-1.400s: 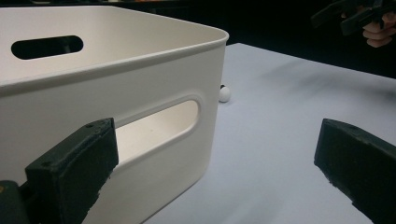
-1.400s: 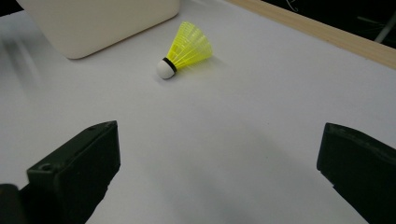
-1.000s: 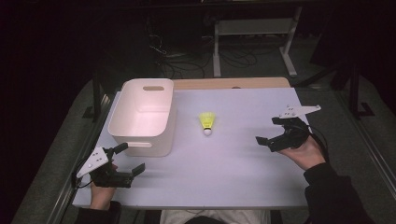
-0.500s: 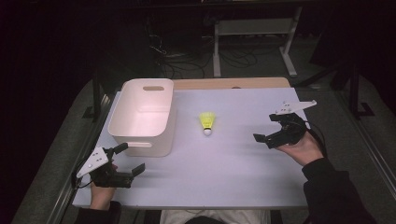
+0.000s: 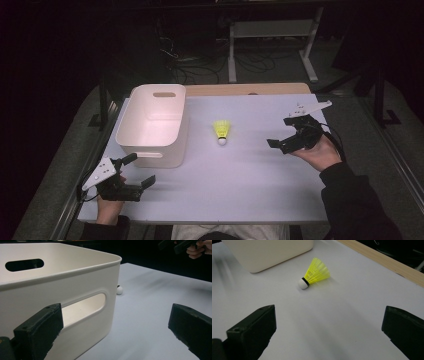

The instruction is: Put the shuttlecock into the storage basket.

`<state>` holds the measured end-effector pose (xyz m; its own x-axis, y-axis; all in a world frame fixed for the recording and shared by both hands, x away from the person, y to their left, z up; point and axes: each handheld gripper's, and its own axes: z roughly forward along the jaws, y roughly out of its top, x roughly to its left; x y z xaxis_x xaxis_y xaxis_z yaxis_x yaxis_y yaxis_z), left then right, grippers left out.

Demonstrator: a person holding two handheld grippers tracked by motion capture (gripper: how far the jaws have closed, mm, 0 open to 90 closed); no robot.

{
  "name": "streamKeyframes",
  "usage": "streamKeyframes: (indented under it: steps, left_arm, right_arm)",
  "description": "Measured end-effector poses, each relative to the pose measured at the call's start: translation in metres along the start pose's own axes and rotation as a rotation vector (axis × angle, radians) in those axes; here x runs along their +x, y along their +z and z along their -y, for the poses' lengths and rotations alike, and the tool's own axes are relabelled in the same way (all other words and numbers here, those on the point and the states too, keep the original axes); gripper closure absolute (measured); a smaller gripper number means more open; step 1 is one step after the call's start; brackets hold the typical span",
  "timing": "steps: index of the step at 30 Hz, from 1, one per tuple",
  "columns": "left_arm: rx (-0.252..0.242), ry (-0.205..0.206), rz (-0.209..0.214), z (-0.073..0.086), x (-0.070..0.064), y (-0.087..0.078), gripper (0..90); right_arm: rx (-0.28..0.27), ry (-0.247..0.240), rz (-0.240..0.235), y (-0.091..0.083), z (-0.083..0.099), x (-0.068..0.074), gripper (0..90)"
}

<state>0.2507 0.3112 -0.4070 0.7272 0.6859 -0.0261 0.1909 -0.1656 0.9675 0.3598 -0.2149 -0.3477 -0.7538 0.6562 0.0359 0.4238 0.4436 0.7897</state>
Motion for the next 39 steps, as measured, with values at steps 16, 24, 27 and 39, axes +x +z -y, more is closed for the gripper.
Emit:
streamKeyframes:
  steps: [16, 24, 27, 39]
  left_arm:
    - [-0.001, 0.0, 0.002, 0.0, 0.0, 0.0, 0.0]
    - [0.0, 0.0, 0.001, 0.0, 0.0, 0.0, 0.0]
    - [-0.001, 0.0, 0.002, 0.0, 0.0, 0.0, 0.0]
    - [0.0, -0.001, 0.002, 0.0, 0.0, 0.0, 0.0]
  right_arm:
    - [0.015, -0.021, -0.01, 0.007, -0.013, 0.001, 0.0]
    - [0.021, -0.033, -0.018, 0.01, -0.02, 0.002, 0.0]
    - [0.021, -0.037, -0.02, 0.011, -0.023, 0.003, 0.0]
    - [0.034, -0.046, -0.032, 0.02, -0.035, 0.003, 0.0]
